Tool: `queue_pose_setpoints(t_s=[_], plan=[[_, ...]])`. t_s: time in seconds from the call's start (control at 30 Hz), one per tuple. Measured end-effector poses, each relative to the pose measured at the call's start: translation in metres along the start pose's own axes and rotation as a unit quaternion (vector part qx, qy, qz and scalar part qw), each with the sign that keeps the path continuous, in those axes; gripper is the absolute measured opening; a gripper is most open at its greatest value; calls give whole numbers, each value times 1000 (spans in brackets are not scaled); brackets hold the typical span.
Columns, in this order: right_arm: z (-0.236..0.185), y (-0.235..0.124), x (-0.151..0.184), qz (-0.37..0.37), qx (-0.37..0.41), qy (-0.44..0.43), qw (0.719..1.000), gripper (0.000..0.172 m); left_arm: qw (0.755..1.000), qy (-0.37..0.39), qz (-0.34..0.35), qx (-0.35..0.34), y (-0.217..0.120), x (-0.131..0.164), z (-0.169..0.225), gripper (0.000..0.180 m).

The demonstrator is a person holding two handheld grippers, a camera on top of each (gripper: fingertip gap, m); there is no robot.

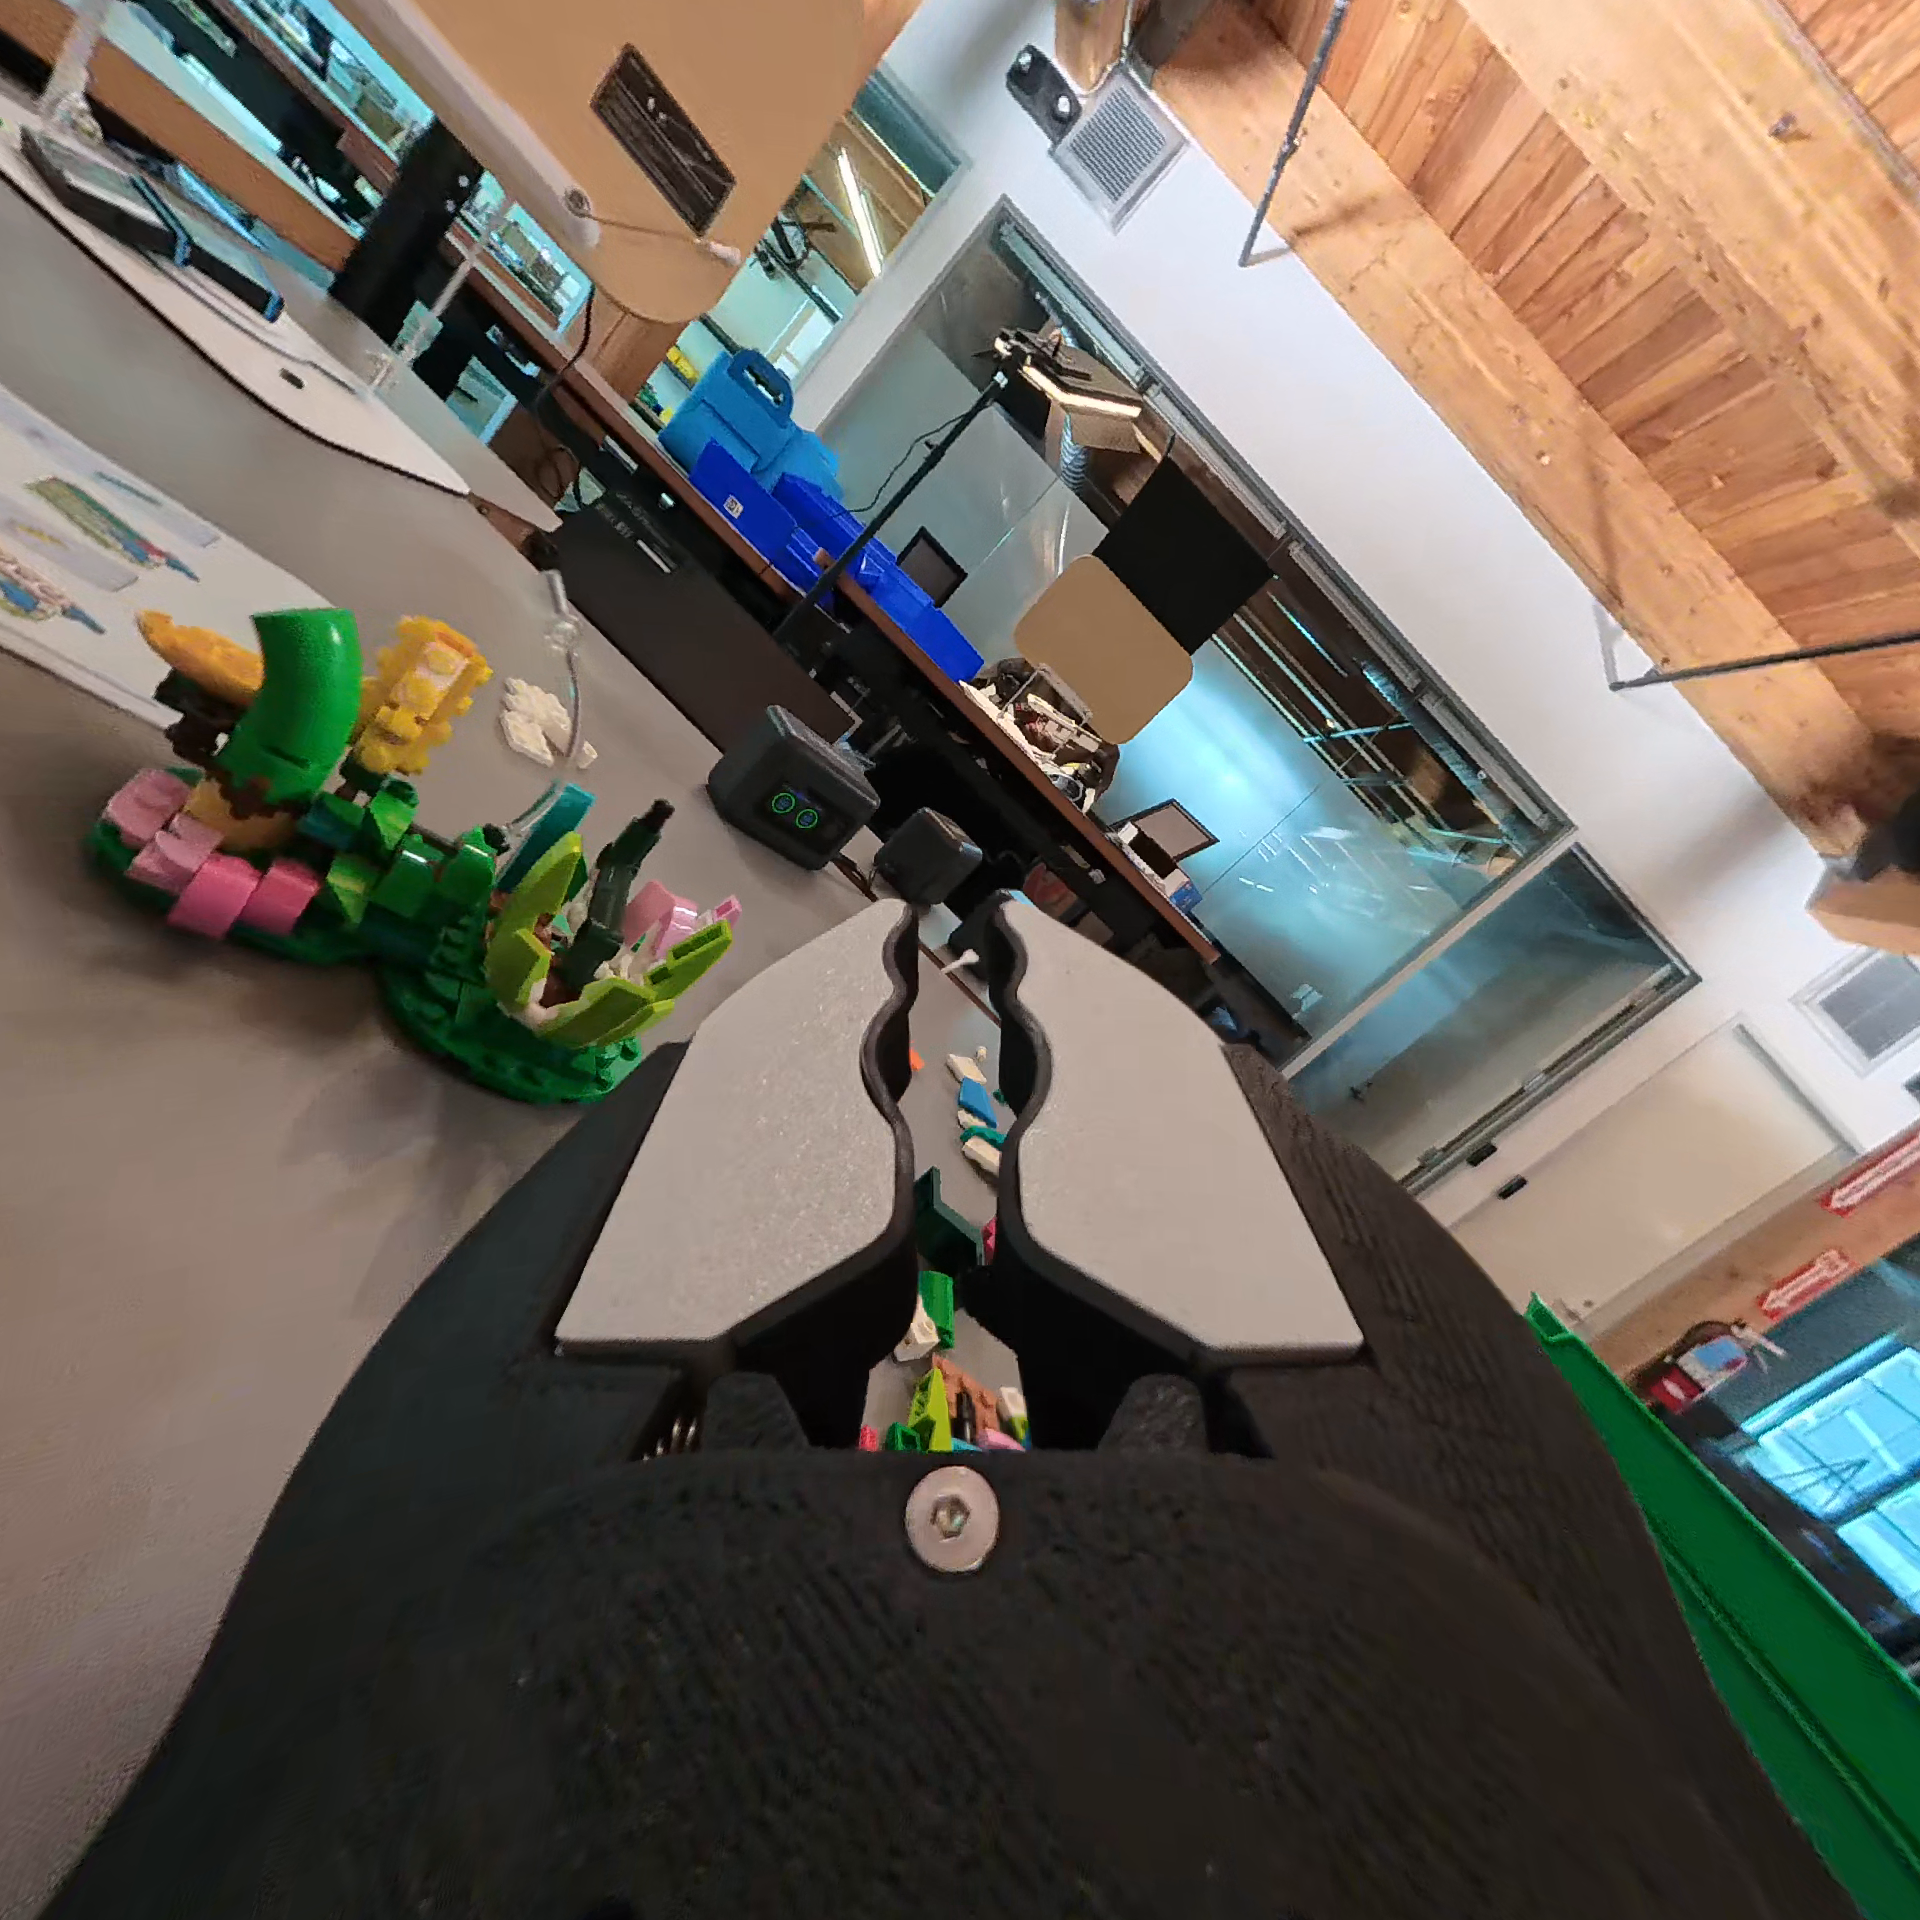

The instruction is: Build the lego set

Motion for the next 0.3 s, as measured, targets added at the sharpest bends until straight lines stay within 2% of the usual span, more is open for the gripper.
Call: queue_pose_setpoints(t_s=[0.1, 0.3], plan=[[0, 0, 1, -6, 6, -23, 1000, 9, 999, -18, -1, -37, 0, 0, -11, 8], [0, -1, 1, 0, -2, -17, 1000, 7, 997, 12, -7, -74, 2, 1, -12, 8]])
Point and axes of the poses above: each gripper's, where its closed fingertips meet, y out along the fingers, x out of its underside, z = x × y across the jaws, the point moved 5 cm from there along -y, back along the fingers, and after that the axes turned 3 degrees about -y, right-handed, at the moved point
